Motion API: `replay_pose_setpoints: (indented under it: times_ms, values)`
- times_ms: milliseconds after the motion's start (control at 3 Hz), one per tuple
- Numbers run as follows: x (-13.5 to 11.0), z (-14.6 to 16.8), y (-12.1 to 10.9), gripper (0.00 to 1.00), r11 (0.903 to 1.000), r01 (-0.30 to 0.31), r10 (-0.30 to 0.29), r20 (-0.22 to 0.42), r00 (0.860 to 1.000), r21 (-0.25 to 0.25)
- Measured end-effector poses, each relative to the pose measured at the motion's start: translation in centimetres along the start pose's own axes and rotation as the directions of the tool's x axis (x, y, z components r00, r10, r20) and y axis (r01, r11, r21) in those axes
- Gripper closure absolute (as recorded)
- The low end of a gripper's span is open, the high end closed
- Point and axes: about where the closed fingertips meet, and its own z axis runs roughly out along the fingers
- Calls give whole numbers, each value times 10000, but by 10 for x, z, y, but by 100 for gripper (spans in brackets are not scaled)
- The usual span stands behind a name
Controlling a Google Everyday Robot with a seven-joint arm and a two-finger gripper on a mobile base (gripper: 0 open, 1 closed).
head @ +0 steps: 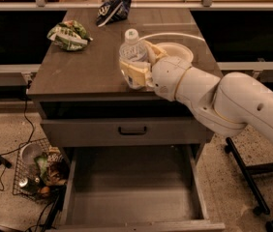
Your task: Place blue plastic bottle into middle drawer
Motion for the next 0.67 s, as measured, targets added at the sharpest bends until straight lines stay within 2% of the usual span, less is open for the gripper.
replay_pose_setpoints:
  times_ms: [667]
  values:
    - [-2,3,3,28,10000,20,-20,17,10000,-67]
